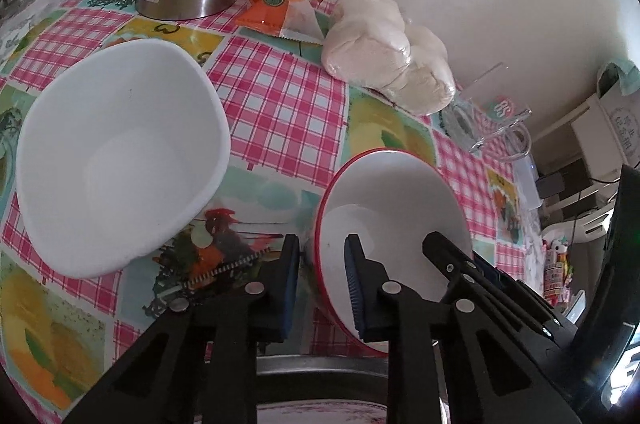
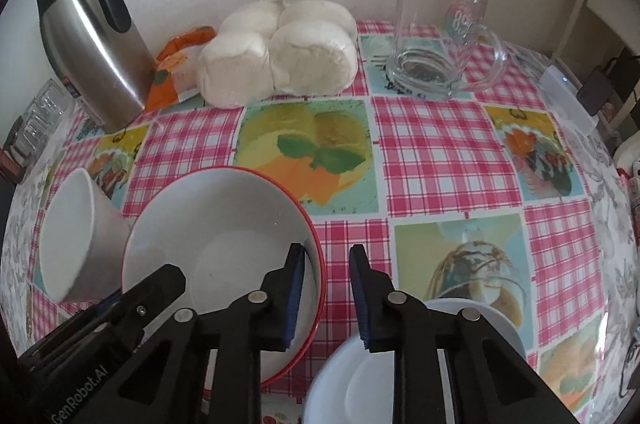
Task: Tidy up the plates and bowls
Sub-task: 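Close both grippers on the red-rimmed bowl's rim, then lift the red-rimmed bowl with both grippers over the floral plate, then lower the red-rimmed bowl into the floral plate with both grippers, then open both grippers to release the red-rimmed bowl, then move both grippers toward the small square white bowl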
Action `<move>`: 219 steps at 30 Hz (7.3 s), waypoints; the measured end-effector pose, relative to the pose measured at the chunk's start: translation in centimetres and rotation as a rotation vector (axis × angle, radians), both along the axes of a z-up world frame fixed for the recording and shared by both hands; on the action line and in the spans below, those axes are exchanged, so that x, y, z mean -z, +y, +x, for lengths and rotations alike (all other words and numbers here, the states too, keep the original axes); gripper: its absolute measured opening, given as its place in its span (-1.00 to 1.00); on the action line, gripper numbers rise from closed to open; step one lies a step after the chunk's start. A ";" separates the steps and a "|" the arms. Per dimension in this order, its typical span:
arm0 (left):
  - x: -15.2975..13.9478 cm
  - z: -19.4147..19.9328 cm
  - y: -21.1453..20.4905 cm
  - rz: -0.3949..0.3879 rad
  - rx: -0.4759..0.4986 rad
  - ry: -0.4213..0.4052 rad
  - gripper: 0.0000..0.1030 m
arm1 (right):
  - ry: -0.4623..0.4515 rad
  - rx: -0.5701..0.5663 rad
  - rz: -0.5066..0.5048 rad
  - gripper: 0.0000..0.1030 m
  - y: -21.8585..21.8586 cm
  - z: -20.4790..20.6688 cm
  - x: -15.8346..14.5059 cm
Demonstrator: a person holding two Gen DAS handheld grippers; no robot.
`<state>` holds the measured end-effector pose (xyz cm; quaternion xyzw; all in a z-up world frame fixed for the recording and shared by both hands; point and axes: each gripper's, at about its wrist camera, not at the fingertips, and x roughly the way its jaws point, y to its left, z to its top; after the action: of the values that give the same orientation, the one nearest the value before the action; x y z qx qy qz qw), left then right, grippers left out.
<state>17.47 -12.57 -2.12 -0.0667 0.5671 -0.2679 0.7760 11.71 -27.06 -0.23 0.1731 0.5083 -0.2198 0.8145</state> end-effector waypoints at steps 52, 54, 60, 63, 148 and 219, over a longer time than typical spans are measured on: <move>-8.5 -6.3 2.0 -0.024 0.075 -0.150 -0.60 | -0.250 0.075 0.022 -0.75 3.5 -8.3 -9.3; -9.2 -7.2 2.4 -0.012 0.085 -0.172 -0.60 | -0.268 0.080 0.033 -0.76 4.0 -9.4 -9.8; -10.5 -9.7 4.1 0.014 0.092 -0.217 -0.60 | -0.317 0.086 0.046 -0.75 5.9 -12.4 -10.9; -10.8 -10.7 4.9 0.029 0.105 -0.240 -0.60 | -0.335 0.093 0.052 -0.75 6.9 -13.8 -11.2; -3.9 -11.2 8.6 0.179 0.105 -0.049 -0.61 | -0.155 0.146 0.196 -0.70 10.9 -14.8 -3.7; -6.0 -7.1 18.4 0.324 -0.294 -0.144 0.93 | -0.265 0.056 -0.032 1.00 14.1 -14.2 -7.8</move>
<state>10.33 5.81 3.87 -0.0038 0.5299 -0.0615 0.8458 -2.47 -12.97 7.61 0.2015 0.3876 -0.2257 0.8708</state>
